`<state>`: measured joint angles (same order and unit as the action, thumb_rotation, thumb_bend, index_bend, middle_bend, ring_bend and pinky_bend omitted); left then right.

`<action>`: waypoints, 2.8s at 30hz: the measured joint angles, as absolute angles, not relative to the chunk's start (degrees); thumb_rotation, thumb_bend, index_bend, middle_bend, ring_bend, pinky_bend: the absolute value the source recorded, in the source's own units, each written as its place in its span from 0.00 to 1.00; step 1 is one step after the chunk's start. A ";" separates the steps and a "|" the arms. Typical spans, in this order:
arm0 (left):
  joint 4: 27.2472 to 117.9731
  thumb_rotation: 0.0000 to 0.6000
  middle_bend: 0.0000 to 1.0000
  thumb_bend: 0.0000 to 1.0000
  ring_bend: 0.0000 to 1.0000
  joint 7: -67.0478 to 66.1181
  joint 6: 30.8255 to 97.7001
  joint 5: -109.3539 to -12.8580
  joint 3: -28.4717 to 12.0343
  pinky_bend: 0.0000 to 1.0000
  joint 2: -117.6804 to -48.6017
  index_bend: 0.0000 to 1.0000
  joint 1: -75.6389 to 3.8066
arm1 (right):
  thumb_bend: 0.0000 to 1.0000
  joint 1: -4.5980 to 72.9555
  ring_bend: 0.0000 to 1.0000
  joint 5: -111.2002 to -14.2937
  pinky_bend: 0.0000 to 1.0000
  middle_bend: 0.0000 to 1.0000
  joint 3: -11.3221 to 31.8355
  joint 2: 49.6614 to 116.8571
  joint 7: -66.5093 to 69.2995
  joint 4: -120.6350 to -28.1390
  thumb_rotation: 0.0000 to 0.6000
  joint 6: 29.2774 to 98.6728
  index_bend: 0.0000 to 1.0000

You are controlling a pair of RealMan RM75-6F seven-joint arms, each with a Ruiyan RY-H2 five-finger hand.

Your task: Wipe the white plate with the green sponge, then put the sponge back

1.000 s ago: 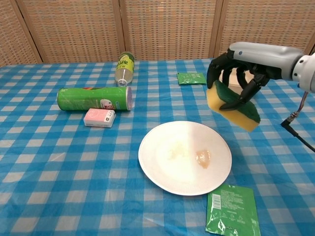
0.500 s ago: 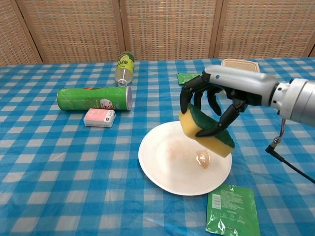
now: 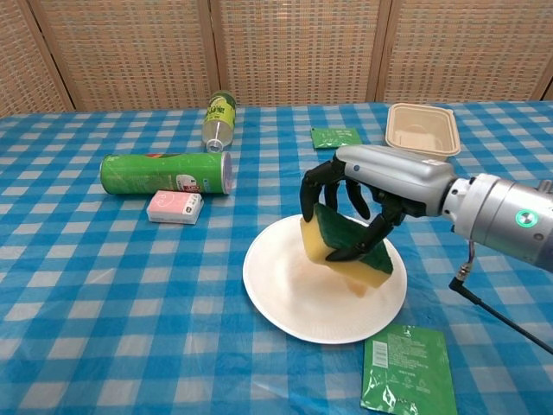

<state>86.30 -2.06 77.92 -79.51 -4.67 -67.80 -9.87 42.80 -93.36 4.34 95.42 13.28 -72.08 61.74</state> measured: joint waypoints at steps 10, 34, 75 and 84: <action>86.12 1.00 0.00 0.00 0.00 -1.98 77.67 -79.12 -4.76 0.00 -67.86 0.00 -9.98 | 0.38 43.49 0.50 -92.22 0.68 0.56 4.65 97.87 11.41 -70.72 1.00 60.66 0.51; 86.10 1.00 0.00 0.00 0.00 -1.47 77.28 -78.99 -4.60 0.00 -67.70 0.00 -10.15 | 0.39 43.00 0.50 -92.00 0.68 0.57 2.48 102.32 13.89 -63.78 1.00 60.80 0.52; 86.23 1.00 0.00 0.00 0.00 0.23 77.19 -79.05 -4.43 0.00 -66.97 0.00 -10.06 | 0.39 41.94 0.51 -92.15 0.68 0.57 0.47 104.02 13.89 -64.03 1.00 60.90 0.52; 86.17 1.00 0.00 0.00 0.00 0.44 77.12 -79.07 -4.41 0.00 -66.91 0.00 -10.08 | 0.39 41.88 0.51 -92.85 0.68 0.57 0.69 104.08 14.88 -63.68 1.00 62.11 0.52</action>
<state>86.17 0.44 77.12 -79.07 -4.41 -66.91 -10.08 41.88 -92.85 0.69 104.08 14.88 -63.68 62.11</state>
